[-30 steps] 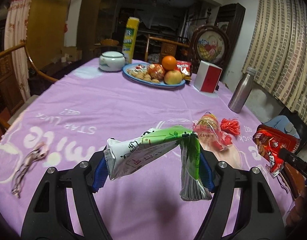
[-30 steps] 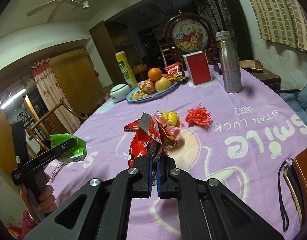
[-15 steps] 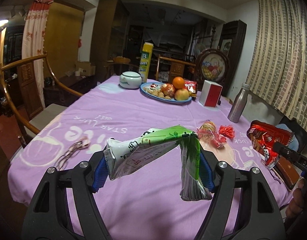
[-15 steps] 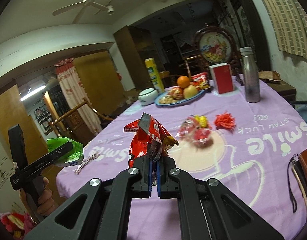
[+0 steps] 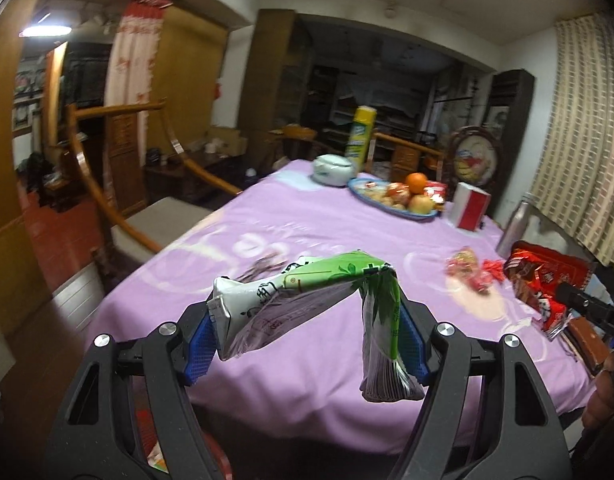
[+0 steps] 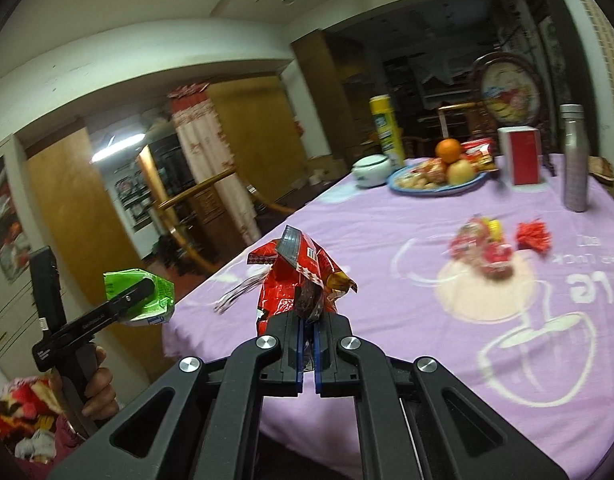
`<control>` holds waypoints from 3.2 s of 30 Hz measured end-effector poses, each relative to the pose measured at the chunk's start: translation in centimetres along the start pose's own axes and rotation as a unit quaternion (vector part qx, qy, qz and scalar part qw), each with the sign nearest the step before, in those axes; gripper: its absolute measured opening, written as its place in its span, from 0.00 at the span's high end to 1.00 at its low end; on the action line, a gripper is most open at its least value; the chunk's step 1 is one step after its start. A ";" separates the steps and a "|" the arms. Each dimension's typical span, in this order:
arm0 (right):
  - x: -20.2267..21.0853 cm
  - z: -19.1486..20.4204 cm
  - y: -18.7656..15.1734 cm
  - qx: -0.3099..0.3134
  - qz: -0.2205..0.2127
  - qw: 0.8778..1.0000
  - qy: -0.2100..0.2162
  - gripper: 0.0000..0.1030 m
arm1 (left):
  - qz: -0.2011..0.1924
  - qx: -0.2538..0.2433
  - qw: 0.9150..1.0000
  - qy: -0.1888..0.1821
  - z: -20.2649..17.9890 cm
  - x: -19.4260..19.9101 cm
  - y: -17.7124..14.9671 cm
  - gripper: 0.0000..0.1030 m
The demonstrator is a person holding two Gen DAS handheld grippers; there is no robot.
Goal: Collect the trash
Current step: 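Carry both items to the red basket and open the left tool over it, then lower the right tool into the red basket and release the red snack bag, then return the left tool to the table and grasp the clear printed plastic bag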
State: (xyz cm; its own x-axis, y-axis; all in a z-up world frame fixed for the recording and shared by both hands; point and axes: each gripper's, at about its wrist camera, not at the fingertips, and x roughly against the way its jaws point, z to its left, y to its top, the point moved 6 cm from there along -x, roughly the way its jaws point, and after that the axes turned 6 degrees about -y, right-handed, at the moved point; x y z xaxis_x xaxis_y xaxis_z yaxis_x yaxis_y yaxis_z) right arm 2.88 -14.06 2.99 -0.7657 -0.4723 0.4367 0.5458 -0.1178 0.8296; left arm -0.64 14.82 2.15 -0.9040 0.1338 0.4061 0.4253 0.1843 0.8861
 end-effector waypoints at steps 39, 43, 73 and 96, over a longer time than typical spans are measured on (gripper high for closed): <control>-15.7 26.3 -15.8 0.213 0.301 0.911 0.183 0.87 | 0.091 0.183 0.953 0.221 25.0 4.8 -13.6 0.07; -17.5 27.6 -17.8 0.230 0.324 0.899 0.183 0.68 | 0.100 0.192 0.951 0.223 25.9 4.5 -14.3 0.07; -15.5 20.3 -13.2 0.212 0.243 0.935 0.146 0.72 | 0.133 0.165 0.959 0.190 22.3 0.6 -14.2 0.07; -10.8 5.2 -2.4 0.099 0.104 0.989 0.032 0.39 | 0.133 0.072 0.983 0.105 11.1 -3.3 -8.6 0.07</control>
State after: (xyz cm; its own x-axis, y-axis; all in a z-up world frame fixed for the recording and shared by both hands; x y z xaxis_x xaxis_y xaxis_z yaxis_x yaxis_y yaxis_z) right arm 8.07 -4.18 -1.85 -0.6179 -0.5229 0.5872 0.6064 0.1585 0.7792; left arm -0.85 23.58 -9.27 -0.7419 -0.0059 0.6705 0.6366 0.3079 0.7070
